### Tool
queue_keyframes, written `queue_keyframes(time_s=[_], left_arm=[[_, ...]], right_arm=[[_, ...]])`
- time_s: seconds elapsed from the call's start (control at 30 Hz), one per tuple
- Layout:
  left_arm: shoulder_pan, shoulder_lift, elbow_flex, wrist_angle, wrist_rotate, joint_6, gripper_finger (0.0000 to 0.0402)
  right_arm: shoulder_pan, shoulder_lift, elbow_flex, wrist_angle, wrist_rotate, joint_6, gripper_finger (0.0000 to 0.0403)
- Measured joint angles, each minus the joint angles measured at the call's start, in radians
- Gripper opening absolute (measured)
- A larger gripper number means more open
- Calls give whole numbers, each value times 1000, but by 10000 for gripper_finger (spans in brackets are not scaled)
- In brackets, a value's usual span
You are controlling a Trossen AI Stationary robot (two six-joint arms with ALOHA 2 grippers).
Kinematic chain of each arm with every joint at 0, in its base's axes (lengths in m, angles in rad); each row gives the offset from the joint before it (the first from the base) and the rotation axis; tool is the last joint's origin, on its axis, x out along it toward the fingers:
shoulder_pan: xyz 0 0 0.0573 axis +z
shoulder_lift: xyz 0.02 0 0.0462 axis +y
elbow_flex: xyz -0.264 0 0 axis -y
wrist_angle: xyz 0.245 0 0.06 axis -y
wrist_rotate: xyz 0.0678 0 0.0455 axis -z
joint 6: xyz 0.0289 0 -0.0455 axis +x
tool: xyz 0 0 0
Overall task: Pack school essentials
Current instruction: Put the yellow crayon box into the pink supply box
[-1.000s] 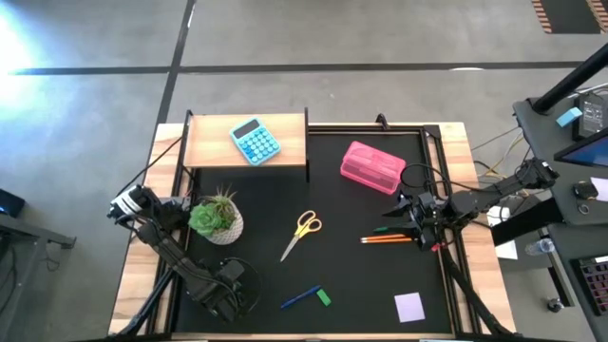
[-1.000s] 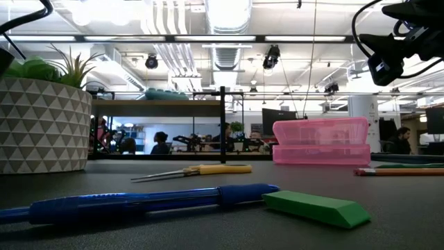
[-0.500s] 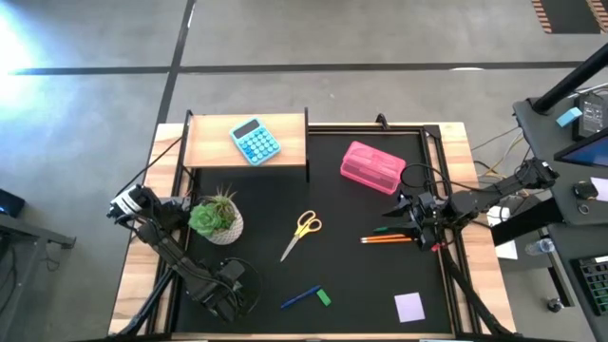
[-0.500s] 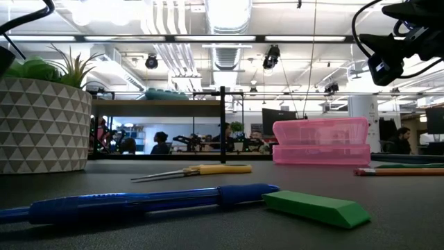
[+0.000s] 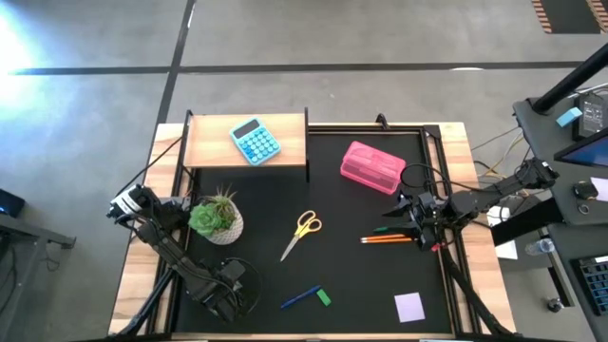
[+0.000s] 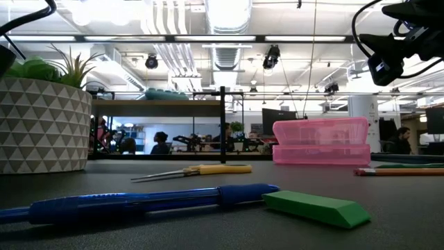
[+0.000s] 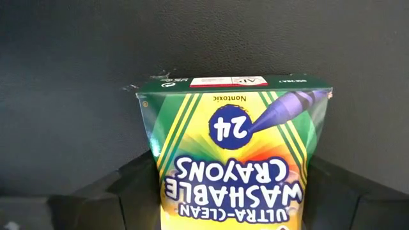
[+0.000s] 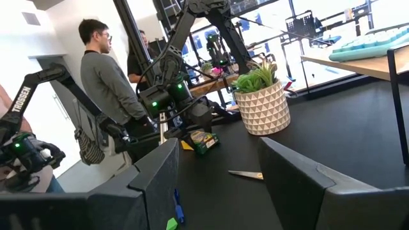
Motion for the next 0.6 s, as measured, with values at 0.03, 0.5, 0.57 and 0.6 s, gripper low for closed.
queue_keyframes(time_s=[0.03,0.5,0.57,0.6], left_arm=[[0,0,0,1,0,0,274],[0,-3,0,9,7,-9,274],[1,-3,0,20,-17,-10,274],[5,-3,0,32,-25,-10,274]], right_arm=[[0,0,0,0,0,0,206],[0,0,0,0,0,0,206],[0,0,0,0,0,0,206],[0,0,0,0,0,0,206]])
